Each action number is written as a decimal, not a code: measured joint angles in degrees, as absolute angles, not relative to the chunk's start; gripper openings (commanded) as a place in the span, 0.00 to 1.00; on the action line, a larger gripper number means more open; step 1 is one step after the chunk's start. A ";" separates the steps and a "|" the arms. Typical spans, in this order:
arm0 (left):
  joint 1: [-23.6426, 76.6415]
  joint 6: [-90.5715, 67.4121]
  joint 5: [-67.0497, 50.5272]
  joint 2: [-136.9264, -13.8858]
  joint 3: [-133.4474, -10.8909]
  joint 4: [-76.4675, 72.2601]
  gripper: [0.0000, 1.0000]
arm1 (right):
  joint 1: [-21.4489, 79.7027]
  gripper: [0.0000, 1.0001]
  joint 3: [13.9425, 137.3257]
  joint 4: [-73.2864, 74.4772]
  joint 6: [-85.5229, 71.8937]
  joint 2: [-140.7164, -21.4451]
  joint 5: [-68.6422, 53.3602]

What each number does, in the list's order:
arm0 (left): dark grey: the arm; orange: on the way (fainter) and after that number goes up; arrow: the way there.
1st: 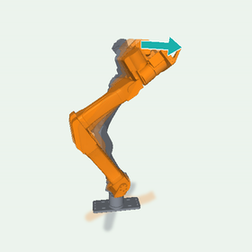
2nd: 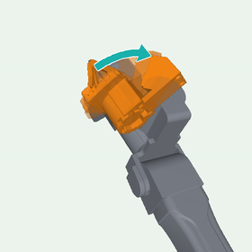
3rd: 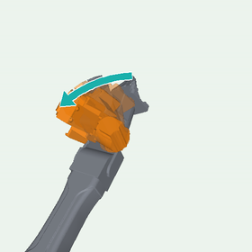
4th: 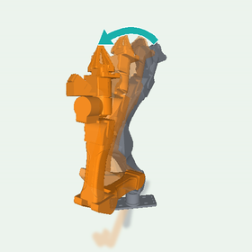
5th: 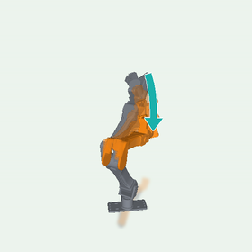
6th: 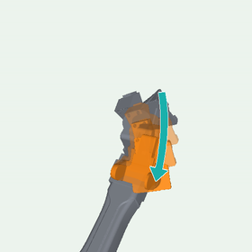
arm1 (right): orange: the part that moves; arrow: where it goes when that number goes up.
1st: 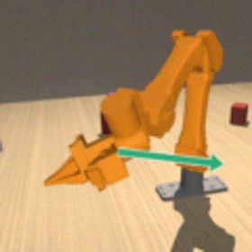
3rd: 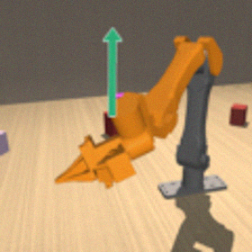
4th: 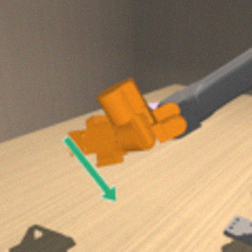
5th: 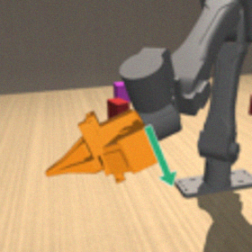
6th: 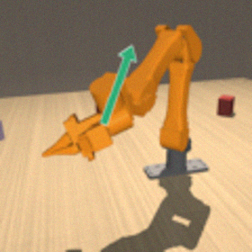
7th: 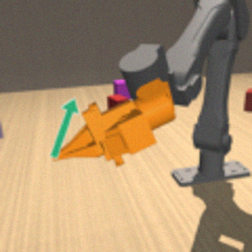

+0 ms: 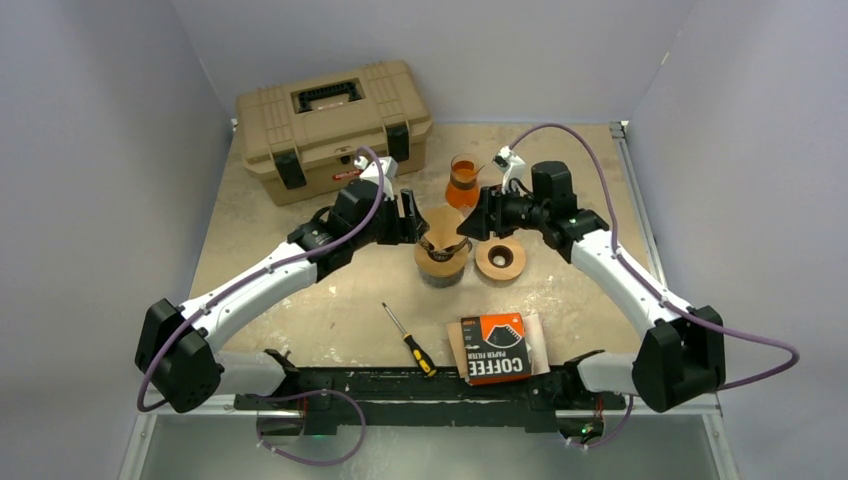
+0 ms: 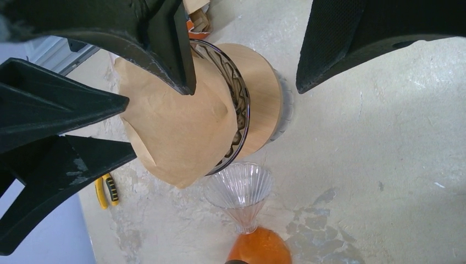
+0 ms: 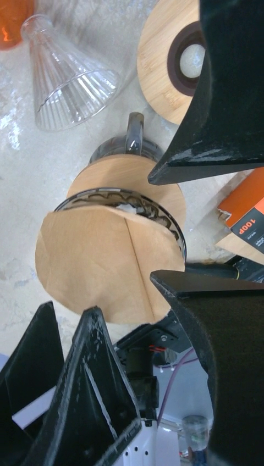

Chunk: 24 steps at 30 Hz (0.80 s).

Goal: Place the coffee filter in the dripper
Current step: Place the coffee filter in the coffee dripper.

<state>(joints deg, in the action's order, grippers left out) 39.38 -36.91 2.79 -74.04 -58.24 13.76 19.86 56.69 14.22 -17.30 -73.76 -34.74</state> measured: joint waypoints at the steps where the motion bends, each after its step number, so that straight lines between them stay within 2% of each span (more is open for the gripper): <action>1: 39.38 -36.88 2.79 -74.11 -58.24 13.76 0.67 | 19.86 0.65 56.69 14.06 -17.47 -74.22 -34.17; 6: 39.38 -36.82 3.22 -75.75 -58.24 13.80 0.65 | 19.88 0.67 57.52 13.89 -18.20 -77.28 -32.40; 16: 39.38 -36.29 3.36 -78.30 -58.24 13.85 0.51 | 23.75 0.67 61.80 14.66 -18.24 -83.37 -28.03; 19: 39.38 -36.32 3.07 -78.32 -58.24 13.72 0.47 | 25.41 0.65 62.98 15.44 -18.22 -85.19 -26.81; 24: 39.38 -36.36 2.33 -78.32 -58.24 12.86 0.41 | 27.31 0.55 64.07 16.73 -17.98 -87.13 -24.45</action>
<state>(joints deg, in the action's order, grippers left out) 39.38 -36.36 2.33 -78.32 -58.24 12.86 27.31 64.07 16.73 -17.98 -87.13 -24.45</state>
